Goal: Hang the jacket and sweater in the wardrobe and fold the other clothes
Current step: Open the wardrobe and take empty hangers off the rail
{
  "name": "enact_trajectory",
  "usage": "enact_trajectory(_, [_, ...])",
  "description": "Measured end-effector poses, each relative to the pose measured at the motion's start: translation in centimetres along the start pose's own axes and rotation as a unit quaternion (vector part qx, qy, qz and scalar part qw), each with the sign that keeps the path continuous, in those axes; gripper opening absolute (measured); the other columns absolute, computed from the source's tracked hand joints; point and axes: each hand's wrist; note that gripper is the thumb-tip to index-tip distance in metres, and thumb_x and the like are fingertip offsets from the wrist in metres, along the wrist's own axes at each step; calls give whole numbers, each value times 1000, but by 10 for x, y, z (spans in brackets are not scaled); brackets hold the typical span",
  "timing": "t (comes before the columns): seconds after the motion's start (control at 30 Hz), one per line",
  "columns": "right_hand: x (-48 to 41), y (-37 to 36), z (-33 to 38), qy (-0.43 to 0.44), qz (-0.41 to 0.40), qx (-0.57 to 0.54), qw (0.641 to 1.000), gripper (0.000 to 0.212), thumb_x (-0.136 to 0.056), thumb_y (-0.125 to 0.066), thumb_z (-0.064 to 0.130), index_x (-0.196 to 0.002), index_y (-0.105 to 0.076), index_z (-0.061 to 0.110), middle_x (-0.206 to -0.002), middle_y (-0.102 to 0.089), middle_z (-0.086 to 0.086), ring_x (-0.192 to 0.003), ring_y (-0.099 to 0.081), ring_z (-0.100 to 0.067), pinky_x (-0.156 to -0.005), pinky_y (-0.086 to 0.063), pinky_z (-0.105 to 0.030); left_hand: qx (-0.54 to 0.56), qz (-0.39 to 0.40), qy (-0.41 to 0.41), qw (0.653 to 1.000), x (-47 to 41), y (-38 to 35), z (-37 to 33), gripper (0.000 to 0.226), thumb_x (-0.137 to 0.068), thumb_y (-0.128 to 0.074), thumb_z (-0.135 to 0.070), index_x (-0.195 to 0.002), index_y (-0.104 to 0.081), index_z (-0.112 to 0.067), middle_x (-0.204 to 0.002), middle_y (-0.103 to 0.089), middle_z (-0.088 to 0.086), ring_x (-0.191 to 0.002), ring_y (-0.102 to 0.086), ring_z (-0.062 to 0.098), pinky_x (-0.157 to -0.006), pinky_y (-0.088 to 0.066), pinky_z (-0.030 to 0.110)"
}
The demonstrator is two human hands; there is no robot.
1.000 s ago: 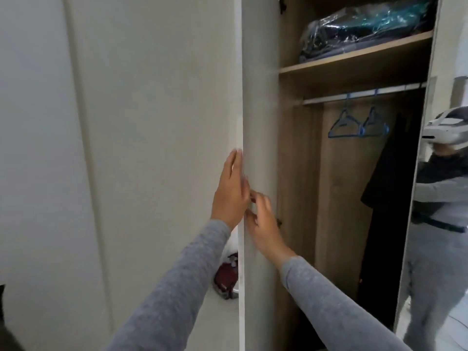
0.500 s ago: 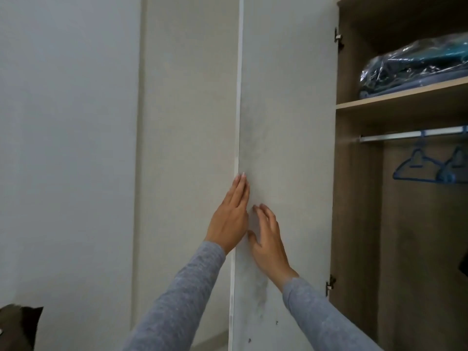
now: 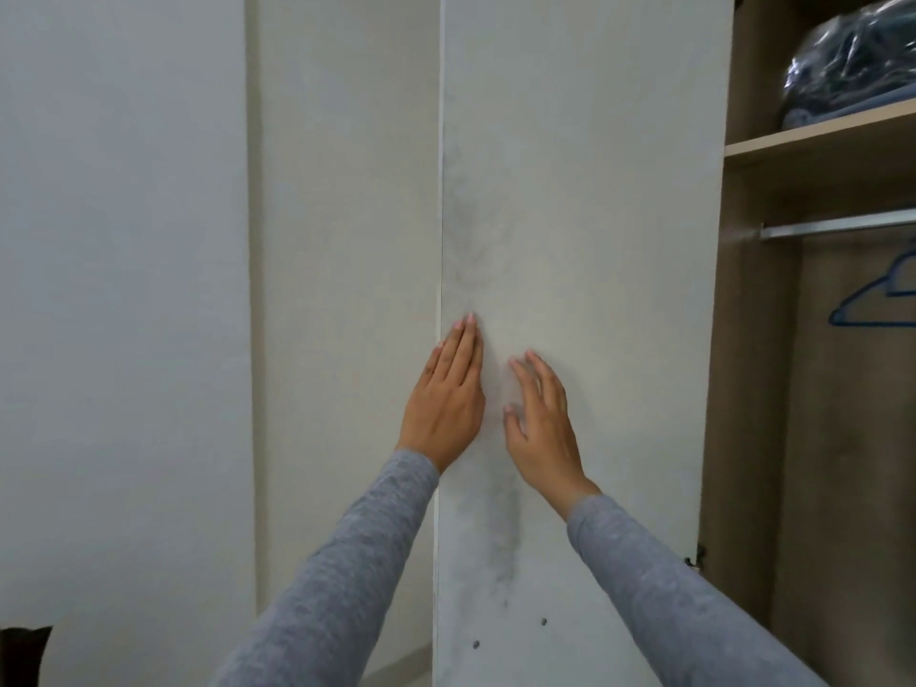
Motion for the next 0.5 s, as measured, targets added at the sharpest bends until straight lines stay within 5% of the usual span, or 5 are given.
enact_trajectory(0.27, [-2, -23, -16, 29, -36, 14, 999, 53, -96, -34, 29, -147, -27, 17, -156, -18, -3, -145, -5, -11, -117, -3, -19, -33, -64, -23, 997, 2, -21, 10, 56, -92, -33, -19, -143, -32, 2, -151, -29, 15, -141, -23, 22, -116, -20, 35])
enact_trajectory(0.5, [-2, -40, -26, 45, -46, 50, 997, 53, -98, -31, 28, -148, -23, 15, -157, -15, -6, -146, -3, -17, -119, -8, -34, -29, -79, -19, 996, 5, -31, 16, 55, -93, -33, -20, -144, -31, 0, -152, -29, 13, -142, -23, 21, -117, -18, 33])
Point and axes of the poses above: each hand's wrist, its own x-axis away from the middle knuckle, its own y-axis out of the back of the hand, z = x × y
